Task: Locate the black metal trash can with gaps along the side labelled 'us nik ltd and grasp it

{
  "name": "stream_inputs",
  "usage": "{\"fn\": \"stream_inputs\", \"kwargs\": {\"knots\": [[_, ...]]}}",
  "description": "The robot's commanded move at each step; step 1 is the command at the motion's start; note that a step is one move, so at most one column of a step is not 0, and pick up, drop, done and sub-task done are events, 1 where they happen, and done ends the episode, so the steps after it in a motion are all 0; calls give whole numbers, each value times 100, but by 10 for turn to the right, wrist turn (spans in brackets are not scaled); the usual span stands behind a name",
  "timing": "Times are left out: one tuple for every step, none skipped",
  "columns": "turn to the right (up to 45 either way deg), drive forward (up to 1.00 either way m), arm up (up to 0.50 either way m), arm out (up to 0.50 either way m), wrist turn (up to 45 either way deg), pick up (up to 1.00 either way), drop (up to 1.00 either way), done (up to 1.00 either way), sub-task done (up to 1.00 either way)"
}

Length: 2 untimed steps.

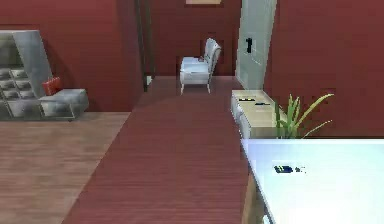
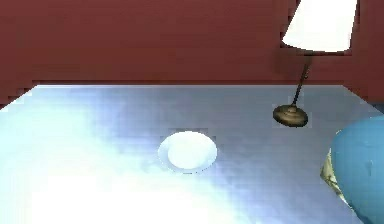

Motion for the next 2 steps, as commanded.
{"fn": "stream_inputs", "kwargs": {"knots": [[-90,0,0,0,0,0,0,0,0],[0,100,0,0,0,0,0,0,0]]}}
